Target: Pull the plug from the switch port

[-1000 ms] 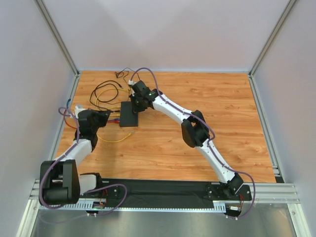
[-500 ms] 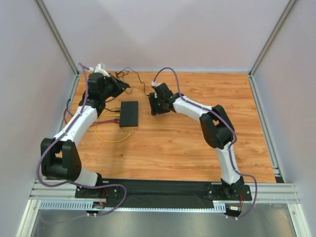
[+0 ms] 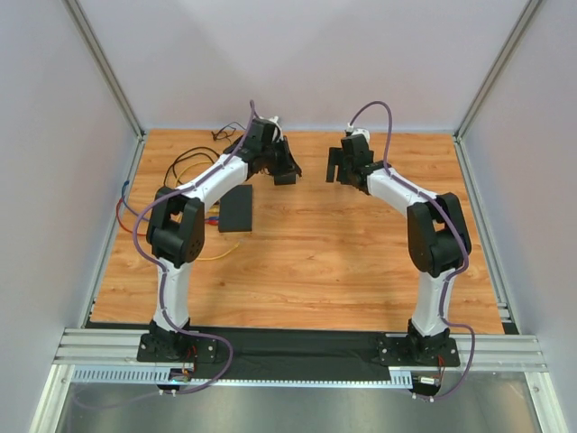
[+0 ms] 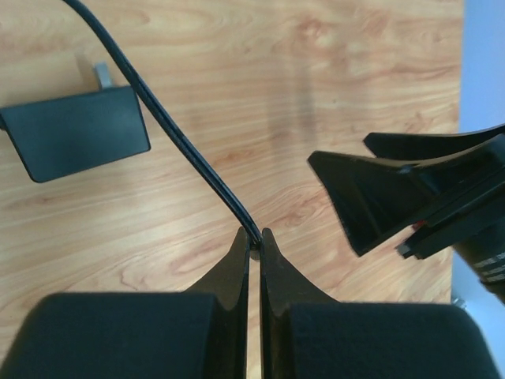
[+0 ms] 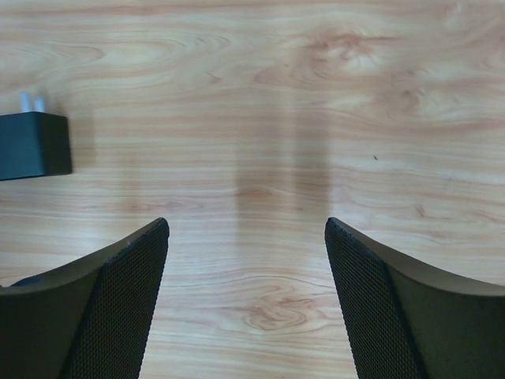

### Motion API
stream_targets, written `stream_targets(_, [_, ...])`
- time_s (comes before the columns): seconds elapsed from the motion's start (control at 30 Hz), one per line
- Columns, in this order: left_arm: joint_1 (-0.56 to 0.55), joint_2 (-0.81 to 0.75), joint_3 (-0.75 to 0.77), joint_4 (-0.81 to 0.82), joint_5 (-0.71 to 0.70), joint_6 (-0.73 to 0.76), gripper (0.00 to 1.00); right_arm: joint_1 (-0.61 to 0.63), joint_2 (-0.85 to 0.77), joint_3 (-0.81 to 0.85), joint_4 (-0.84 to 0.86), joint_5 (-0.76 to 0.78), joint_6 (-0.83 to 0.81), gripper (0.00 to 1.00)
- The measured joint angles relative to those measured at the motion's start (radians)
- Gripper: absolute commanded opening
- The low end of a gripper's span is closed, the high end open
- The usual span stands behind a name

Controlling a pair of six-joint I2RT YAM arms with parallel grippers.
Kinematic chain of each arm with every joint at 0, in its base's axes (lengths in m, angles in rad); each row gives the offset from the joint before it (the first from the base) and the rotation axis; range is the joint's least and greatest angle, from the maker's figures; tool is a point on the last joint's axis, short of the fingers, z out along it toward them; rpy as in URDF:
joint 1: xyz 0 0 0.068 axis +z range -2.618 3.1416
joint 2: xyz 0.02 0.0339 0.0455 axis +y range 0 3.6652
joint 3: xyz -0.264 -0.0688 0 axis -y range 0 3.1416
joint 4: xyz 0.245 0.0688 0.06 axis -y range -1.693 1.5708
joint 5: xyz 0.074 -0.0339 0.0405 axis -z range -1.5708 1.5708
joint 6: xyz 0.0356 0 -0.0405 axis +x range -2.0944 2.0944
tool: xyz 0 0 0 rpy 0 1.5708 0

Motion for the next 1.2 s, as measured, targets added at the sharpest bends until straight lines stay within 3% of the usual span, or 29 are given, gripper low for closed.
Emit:
stream_targets(0.37, [-0.014,0.066,0.033,-0.134,-0.042,0.042,0.55,-0.055,0.009,-0.013,-0.007,-0.103,0.049,0.82])
stream_targets(0.4, [-0.015,0.064,0.033,-0.137,-0.048,0.049,0.69,-0.054,0.010,-0.011,-0.007,-0.120,0.049,0.82])
stream_targets(0.43, [-0.016,0.061,0.032,-0.142,-0.056,0.059,0.75,-0.054,0.012,-0.009,-0.006,-0.135,0.050,0.83])
stream_targets(0.6, [-0.010,-0.033,-0.035,-0.149,-0.087,0.090,0.70,-0.051,0.022,-0.001,-0.004,-0.216,0.053,0.86])
stream_targets(0.67, [-0.002,-0.112,-0.106,-0.134,-0.089,0.094,0.61,-0.045,0.023,-0.001,-0.002,-0.244,0.052,0.86])
stream_targets(0.8, [0.066,-0.375,-0.384,-0.014,-0.069,0.065,0.33,-0.016,0.024,0.005,0.003,-0.277,0.043,0.84])
stream_targets(0.93, [0.188,-0.591,-0.634,0.095,-0.062,0.018,0.33,0.051,0.055,0.059,0.002,-0.312,0.015,0.81])
stream_targets(1.0, [0.233,-0.672,-0.738,0.128,-0.076,-0.002,0.38,0.090,0.078,0.093,0.002,-0.333,-0.002,0.80])
stream_targets(1.03, [0.244,-0.705,-0.780,0.134,-0.087,-0.010,0.46,0.109,0.087,0.106,0.000,-0.341,-0.011,0.80])
stream_targets(1.1, [0.249,-0.760,-0.845,0.145,-0.112,-0.027,0.49,0.144,0.103,0.130,-0.003,-0.352,-0.027,0.79])
stream_targets(1.2, [0.264,-0.853,-0.950,0.173,-0.149,-0.064,0.43,0.199,0.122,0.160,-0.010,-0.369,-0.054,0.79])
